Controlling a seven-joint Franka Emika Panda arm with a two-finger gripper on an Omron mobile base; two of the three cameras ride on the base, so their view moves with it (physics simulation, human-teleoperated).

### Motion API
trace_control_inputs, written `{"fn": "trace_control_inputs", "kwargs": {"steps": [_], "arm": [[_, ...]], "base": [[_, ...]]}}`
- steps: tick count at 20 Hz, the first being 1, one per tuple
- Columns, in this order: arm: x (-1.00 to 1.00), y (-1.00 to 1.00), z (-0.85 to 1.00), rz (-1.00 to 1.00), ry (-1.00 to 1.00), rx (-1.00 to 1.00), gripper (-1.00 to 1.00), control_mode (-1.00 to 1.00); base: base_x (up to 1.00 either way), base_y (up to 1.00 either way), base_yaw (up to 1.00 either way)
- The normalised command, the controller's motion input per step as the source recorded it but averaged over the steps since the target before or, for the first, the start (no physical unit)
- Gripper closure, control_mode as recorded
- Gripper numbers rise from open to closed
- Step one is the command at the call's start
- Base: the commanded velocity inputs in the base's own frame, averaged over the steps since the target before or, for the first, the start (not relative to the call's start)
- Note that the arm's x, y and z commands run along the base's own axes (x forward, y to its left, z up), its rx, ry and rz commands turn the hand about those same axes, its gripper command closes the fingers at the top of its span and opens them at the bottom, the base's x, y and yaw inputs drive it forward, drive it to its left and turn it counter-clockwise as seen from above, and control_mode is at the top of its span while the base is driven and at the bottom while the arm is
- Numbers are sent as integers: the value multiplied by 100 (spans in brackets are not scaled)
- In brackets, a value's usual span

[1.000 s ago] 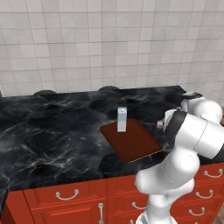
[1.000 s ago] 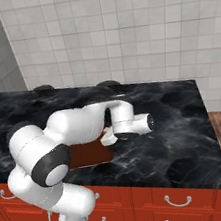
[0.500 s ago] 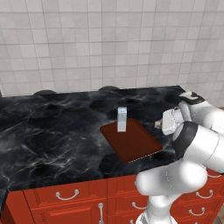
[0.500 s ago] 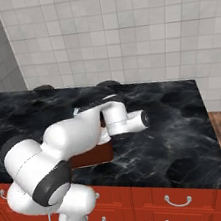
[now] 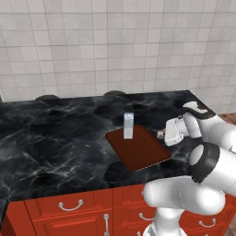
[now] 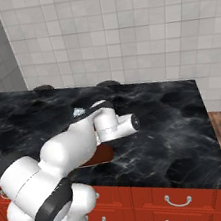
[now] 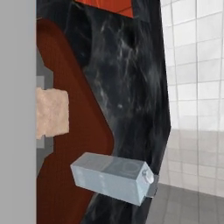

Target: Take out the milk from the fridge and place it on the tray on the counter. Then take the sugar cube near the tray and place it in the tray.

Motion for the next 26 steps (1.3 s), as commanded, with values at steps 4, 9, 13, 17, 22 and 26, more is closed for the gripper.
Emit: {"fn": "trace_control_inputs", "kwargs": {"steps": [4, 9, 13, 17, 22, 26], "arm": [[0, 22, -34, 0, 5, 0, 100, -100], [0, 28, -35, 0, 3, 0, 100, -100], [0, 19, -24, 0, 0, -3, 100, -100], [-1, 5, -24, 0, 0, 0, 100, -100], [0, 3, -28, 0, 0, 0, 100, -100], [0, 6, -31, 0, 3, 0, 100, -100]], "base": [[0, 0, 0], [0, 0, 0], [0, 0, 0], [0, 0, 0], [0, 0, 0], [0, 0, 0]]}}
